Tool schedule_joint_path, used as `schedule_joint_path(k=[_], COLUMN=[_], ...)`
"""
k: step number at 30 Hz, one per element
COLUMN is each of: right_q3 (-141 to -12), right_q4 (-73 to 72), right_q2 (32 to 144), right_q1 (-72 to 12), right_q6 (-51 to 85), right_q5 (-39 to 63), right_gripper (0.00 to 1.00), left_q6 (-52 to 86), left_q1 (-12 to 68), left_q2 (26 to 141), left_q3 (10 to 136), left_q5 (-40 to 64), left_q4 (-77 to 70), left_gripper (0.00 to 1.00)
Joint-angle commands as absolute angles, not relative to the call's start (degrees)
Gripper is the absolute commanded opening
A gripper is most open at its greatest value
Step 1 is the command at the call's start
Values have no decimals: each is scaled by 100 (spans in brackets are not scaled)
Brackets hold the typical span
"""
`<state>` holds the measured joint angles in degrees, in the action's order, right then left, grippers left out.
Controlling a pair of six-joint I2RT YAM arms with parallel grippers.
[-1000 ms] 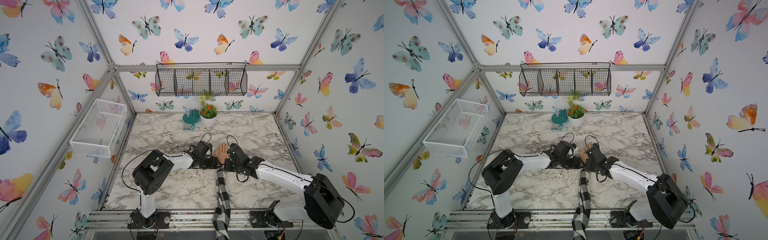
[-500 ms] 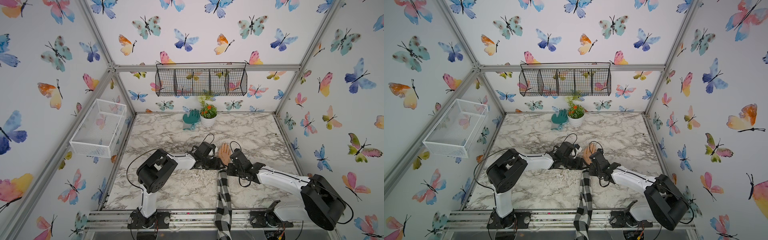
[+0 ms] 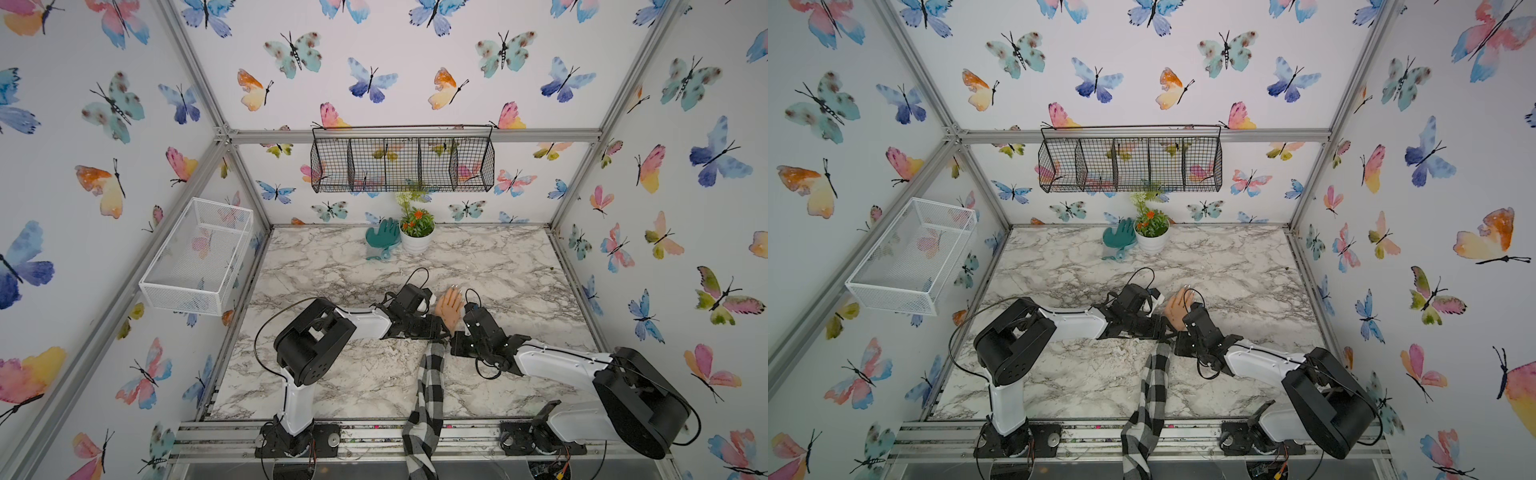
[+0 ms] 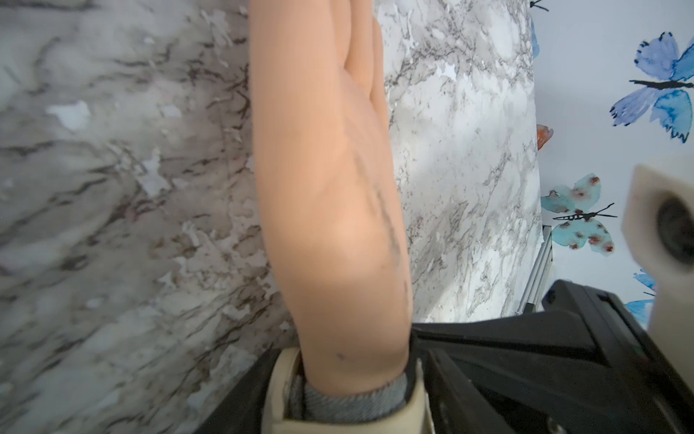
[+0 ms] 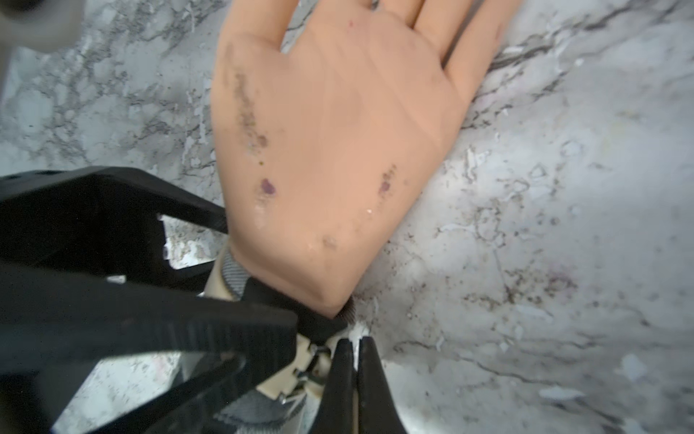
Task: Take off the watch
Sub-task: Untie the watch from the hand.
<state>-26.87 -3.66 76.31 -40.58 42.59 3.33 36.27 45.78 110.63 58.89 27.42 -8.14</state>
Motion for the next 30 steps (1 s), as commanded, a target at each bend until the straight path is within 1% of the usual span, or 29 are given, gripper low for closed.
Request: schedule_joint_path(k=[1,3,7,18,22,26,30], right_q3=[-2470,-2408,-2478,-2490,-2544,-2631,-2711], right_q4=[-949,-1076,-1142,-1309,-1266,-1268,-1264], right_q2=[7350,7290,7601,7822,7822,7848,7892], right_q1=[-4002,-3944,-3911,-3913,-3911,-3912,-3914], right_q6=[4477,4552,4509,4579,4565,4524,4487], right_q5=[951,997,1169,1285,1294,1302,1340], right_gripper=[2,2,2,2,2,2,2], left_q6=[3529,3542,3478,3335,3323,3215,3074], left_q1=[4445,4328,4073,3981,3981,3989,4054], left_q2=[11249,11077,10857,10943,10676,10169,9919], left_q3=[5421,5328,5226,4944,4912,5056,5284], left_q5=[2039,2013,2022,2070,2092,2019,1979], left_q4=[192,143,179,181,153,341,609], left_gripper=[66,68,71,69,69,74,77])
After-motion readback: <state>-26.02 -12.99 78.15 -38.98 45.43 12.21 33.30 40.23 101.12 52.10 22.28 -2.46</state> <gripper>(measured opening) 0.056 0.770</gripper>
